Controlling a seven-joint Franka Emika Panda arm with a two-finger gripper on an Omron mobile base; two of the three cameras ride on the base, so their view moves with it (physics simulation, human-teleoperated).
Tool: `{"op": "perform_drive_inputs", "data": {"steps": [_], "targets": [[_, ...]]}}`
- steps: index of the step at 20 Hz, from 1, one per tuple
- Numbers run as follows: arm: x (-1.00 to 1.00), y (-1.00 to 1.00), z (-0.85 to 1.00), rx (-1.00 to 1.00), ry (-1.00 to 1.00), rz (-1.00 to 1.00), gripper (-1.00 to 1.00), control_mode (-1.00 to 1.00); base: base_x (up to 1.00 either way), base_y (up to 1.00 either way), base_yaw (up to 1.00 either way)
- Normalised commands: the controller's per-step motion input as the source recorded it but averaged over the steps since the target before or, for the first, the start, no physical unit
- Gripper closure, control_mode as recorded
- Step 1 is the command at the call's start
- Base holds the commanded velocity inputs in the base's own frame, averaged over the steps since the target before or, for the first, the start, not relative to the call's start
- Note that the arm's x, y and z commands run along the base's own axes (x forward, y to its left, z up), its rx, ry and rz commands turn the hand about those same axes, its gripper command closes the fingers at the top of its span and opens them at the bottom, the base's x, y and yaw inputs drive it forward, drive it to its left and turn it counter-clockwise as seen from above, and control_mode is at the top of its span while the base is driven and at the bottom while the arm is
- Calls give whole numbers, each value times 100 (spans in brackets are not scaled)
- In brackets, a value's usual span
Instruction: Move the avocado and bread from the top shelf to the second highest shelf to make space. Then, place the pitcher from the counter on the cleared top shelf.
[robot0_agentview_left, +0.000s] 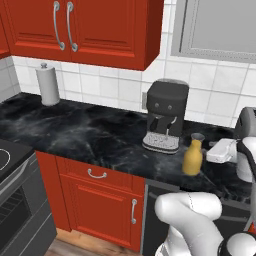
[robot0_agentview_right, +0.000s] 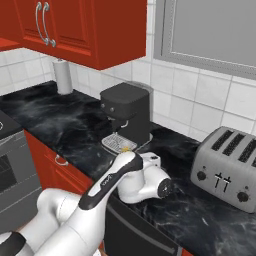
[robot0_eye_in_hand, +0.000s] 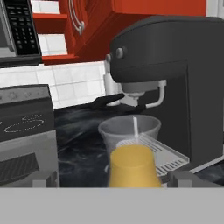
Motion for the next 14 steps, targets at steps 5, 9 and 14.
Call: {"op": "perform_drive_inputs", "data": {"steps": [5,9,14], "targets": [[28,0,-15,0,-4,0,-100,-100,0,0,0],[27,0,-10,0,-1,0,-100,-100,0,0,0],[27,0,-8,0,0,0,-100,-100,0,0,0]]}}
